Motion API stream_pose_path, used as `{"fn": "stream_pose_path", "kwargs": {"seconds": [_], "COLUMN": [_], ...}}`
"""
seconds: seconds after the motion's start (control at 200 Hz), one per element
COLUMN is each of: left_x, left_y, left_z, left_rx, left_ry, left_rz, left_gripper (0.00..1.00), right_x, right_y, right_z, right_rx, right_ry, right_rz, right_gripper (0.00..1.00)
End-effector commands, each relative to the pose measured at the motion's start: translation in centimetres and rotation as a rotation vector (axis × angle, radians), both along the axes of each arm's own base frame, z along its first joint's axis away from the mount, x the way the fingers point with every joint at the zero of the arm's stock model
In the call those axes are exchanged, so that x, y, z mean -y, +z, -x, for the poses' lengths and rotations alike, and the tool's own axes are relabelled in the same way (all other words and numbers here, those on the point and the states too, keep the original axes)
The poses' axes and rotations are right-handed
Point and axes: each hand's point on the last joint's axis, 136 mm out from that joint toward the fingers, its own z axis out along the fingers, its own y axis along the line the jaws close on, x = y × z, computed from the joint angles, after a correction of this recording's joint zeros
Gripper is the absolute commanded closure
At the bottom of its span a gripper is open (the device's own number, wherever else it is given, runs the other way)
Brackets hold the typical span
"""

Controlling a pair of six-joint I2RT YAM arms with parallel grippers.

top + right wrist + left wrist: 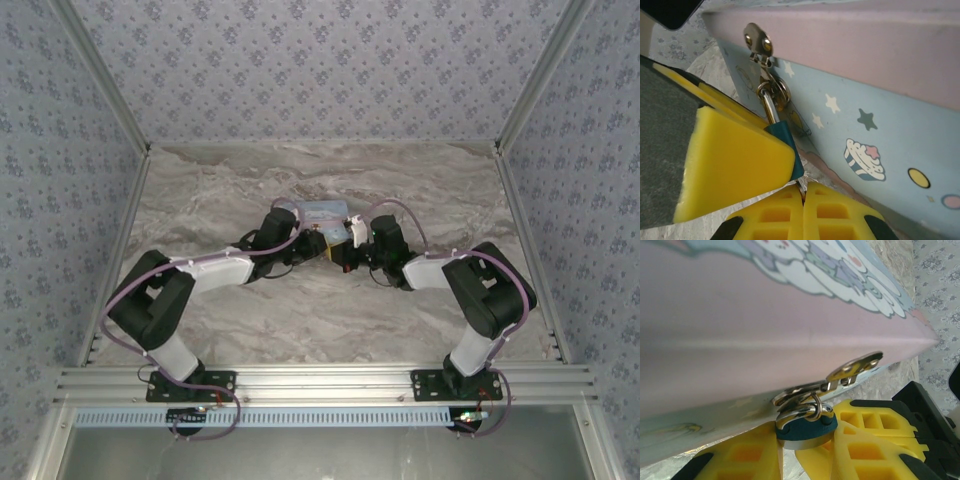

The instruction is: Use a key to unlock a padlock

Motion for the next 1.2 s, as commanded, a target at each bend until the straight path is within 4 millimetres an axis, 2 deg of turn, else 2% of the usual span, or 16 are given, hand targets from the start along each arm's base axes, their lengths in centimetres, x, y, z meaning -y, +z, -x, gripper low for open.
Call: {"fn": "stream_pose_path", "kwargs": {"seconds": [0.0, 0.245, 0.575, 0.72, 0.904, 1.049, 1.199], "left_x": [1.4, 1.5, 0.8, 0.3, -0.8, -2.2, -3.7], "left_y": [-1.0, -1.9, -2.6, -1.7, 0.9, 2.2, 2.8], "left_z": [1.7, 1.7, 2.1, 2.1, 1.9, 2.2, 3.3], "left_rx": [-0.050, -0.065, -0.070, -0.048, 0.006, 0.022, 0.031], "left_ry": [-0.074, -0.067, -0.049, -0.031, -0.009, 0.015, 0.052], "left_rz": [0.021, 0.034, 0.021, 0.022, 0.016, 0.045, 0.095], "left_gripper": [0.76, 0.75, 0.53, 0.43, 0.32, 0.30, 0.30], "right_x": [0.1, 1.2, 1.9, 1.5, 1.2, 0.6, -0.1], "right_y": [2.3, 0.3, -1.1, -1.6, -1.4, -0.7, -0.3], "right_z": [-1.1, 0.2, 1.0, 1.5, 1.6, 1.7, 2.0], "right_rx": [0.050, -0.005, -0.075, -0.116, -0.138, -0.163, -0.203], "right_ry": [-0.064, -0.120, -0.149, -0.142, -0.143, -0.148, -0.165], "right_rz": [-0.043, -0.013, 0.025, 0.049, 0.038, -0.010, -0.058], "right_gripper": [1.00, 1.00, 1.00, 1.00, 1.00, 1.00, 1.00]}}
